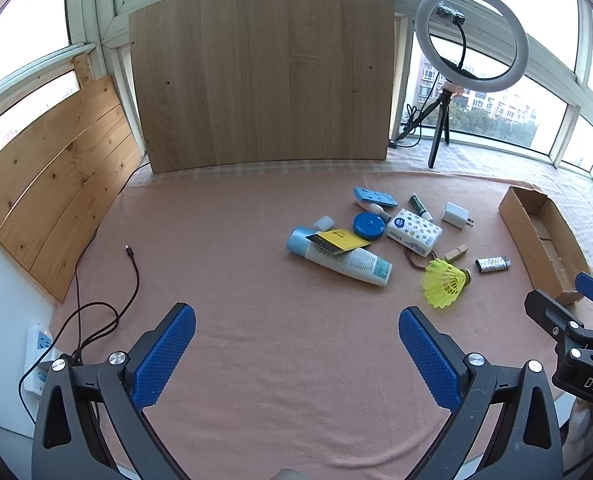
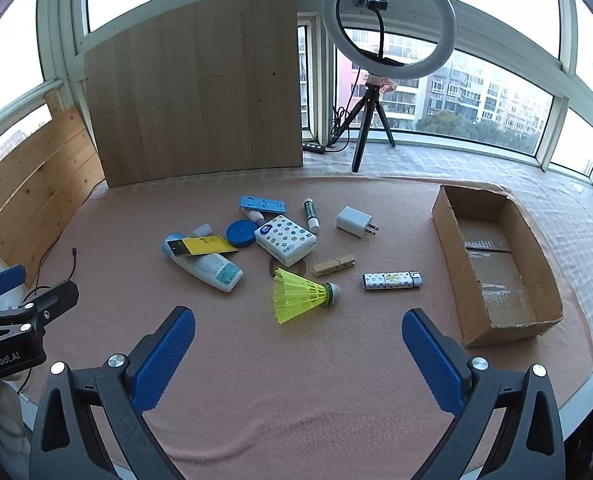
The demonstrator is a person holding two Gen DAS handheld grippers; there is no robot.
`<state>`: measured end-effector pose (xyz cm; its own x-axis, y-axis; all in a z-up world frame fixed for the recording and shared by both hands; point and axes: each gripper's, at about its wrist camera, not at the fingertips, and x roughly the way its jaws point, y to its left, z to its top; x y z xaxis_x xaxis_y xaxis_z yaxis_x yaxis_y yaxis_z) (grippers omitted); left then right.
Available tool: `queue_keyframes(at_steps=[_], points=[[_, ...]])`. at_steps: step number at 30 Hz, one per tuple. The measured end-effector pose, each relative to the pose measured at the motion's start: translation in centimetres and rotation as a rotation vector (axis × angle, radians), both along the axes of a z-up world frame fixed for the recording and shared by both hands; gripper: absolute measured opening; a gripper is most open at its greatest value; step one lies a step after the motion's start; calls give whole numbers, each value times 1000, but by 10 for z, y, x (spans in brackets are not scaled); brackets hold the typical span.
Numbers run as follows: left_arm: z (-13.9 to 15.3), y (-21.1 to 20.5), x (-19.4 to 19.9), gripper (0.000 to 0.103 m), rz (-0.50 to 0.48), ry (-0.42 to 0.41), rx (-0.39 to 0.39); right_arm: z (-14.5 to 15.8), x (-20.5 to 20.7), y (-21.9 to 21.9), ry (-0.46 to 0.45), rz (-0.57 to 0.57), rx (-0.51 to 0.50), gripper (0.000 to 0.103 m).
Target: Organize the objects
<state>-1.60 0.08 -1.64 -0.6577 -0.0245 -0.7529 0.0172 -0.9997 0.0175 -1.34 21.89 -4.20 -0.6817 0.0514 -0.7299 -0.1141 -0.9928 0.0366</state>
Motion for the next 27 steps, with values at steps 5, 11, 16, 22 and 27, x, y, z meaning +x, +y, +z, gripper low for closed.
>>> queue_keyframes(at_steps=[5,11,16,22,27], points=[[-2,2,-1,103,-3,-1,2,1,0,0,-1,-9,-3,102],[-4,6,-2,103,0,-4,0,1,0,1,1,-14,6,102],[-6,6,-2,103,-2,-7,1,-1,-2,3,-4,-21,3,102],[-7,5,-3,103,0,-11,4,-2,-3,2,-7,-17,3,102],[-8,5,-3,103,0,-11,7,-3,-5,1,-12,-18,5,102]])
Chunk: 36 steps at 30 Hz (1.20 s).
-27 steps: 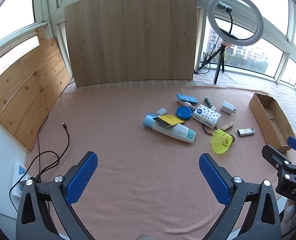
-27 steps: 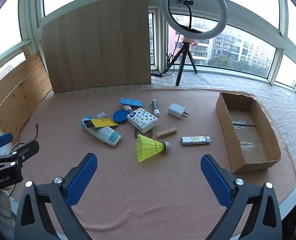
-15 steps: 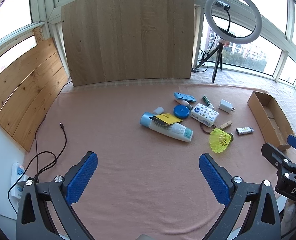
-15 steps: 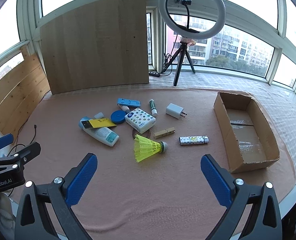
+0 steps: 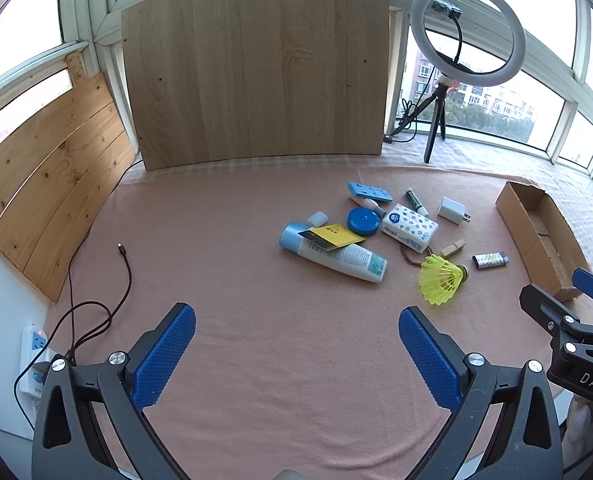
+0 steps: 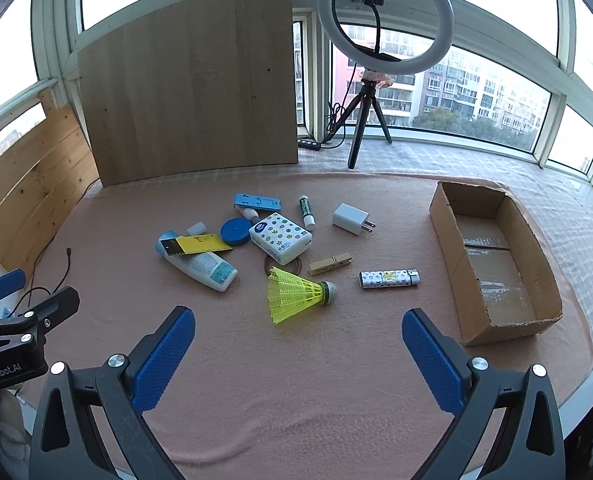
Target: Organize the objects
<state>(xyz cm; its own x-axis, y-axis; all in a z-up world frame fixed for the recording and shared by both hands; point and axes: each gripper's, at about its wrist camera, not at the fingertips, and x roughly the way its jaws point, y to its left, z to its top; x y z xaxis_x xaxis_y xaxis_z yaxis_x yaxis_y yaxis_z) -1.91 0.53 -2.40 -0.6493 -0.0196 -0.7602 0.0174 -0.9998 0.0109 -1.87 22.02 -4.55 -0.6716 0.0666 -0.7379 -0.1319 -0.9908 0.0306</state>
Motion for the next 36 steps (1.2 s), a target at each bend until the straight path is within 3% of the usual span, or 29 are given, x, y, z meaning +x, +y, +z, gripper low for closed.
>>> queue_keyframes(at_steps=[31,32,36], points=[[-2,1,-5,103,-12,-8,1,-5,-3,-1,-20,-1,-7,102],[-2,1,-6,103,33,-8,2,-6,-3,-1,-21,-1,-7,102],[-3,1,-8,103,57,-9,3,-7,-4,-1,-27,1,-8,102]])
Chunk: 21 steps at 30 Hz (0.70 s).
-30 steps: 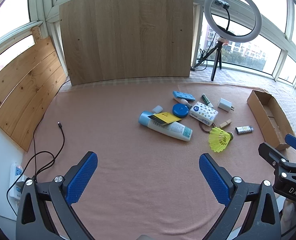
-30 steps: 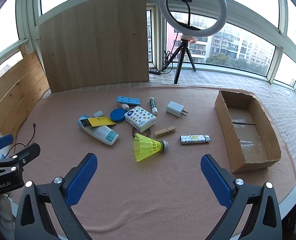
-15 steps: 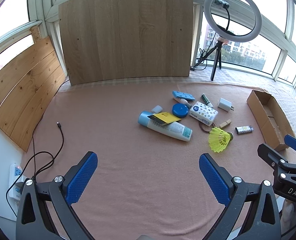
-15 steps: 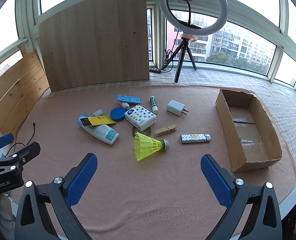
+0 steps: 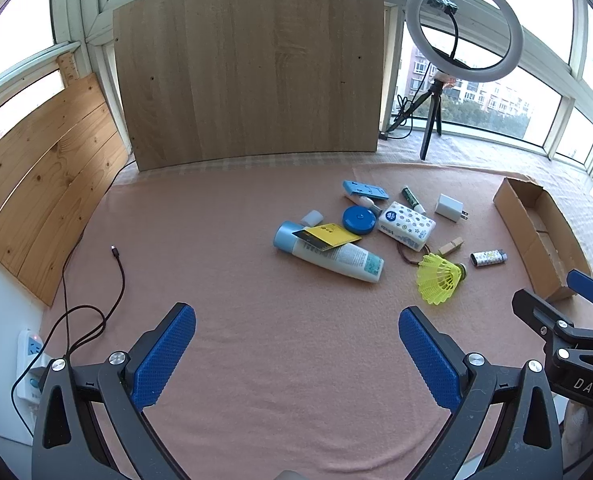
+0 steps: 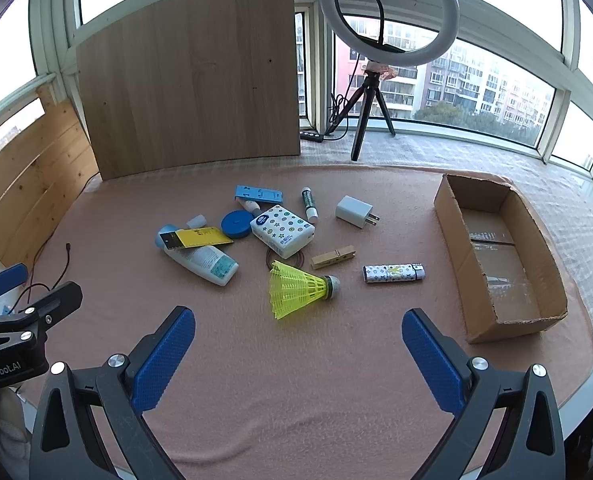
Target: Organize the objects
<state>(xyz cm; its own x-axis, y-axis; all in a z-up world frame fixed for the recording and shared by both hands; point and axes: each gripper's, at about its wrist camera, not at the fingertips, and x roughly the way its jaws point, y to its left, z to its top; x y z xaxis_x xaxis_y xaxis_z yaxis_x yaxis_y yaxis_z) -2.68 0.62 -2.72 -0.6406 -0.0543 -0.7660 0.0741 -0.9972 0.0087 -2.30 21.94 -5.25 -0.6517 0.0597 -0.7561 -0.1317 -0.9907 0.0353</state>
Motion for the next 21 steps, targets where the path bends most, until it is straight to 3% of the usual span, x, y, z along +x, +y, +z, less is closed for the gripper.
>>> queue_keyframes(at_steps=[21], points=[[-13,-12,-20,103,46,-21,7,-7,-12,-1,-20,7,-20,102]])
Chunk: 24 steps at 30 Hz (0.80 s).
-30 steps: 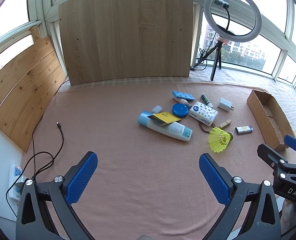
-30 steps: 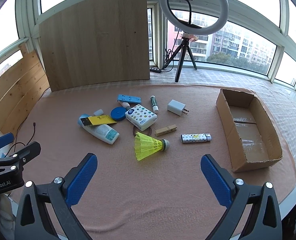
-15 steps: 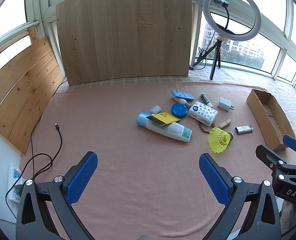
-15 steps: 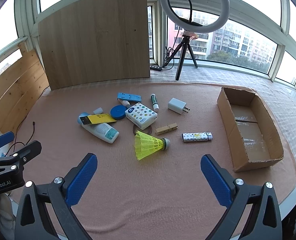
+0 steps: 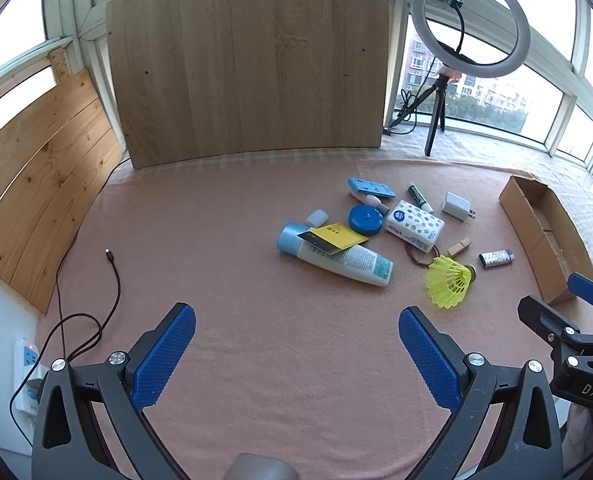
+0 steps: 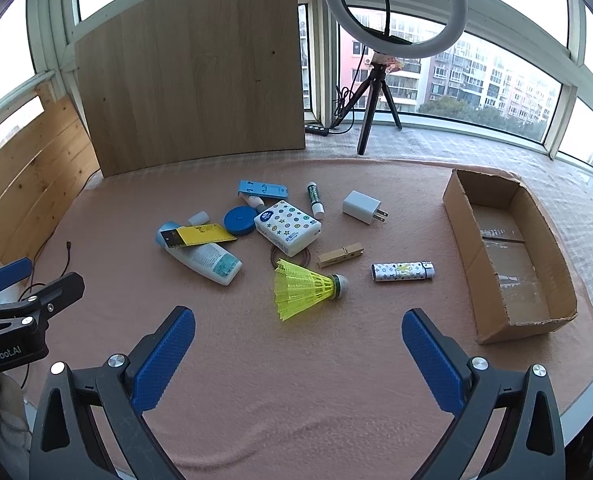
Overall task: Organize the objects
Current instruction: 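Move the right gripper toward the white-and-blue lotion bottle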
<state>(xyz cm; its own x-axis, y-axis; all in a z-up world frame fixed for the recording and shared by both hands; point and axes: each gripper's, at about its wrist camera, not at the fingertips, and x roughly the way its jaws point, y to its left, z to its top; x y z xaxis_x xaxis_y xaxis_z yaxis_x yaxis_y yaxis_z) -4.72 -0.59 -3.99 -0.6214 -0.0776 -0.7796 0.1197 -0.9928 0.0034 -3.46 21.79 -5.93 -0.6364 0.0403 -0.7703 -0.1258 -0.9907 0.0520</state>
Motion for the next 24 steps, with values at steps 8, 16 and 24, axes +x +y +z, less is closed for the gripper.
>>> queue_keyframes(at_steps=[8,16,24], points=[[-20,-20,-28,103,-35,-38,24,-10,-9,-5,-7,31,-23,102],[-45,-67,-63,99,112,-56,66,-28,-25,-12,-43,78,-65,85],[-72,-105,-104,69,152,-91,118,-49,-57,-27,-100,139,-139,59]])
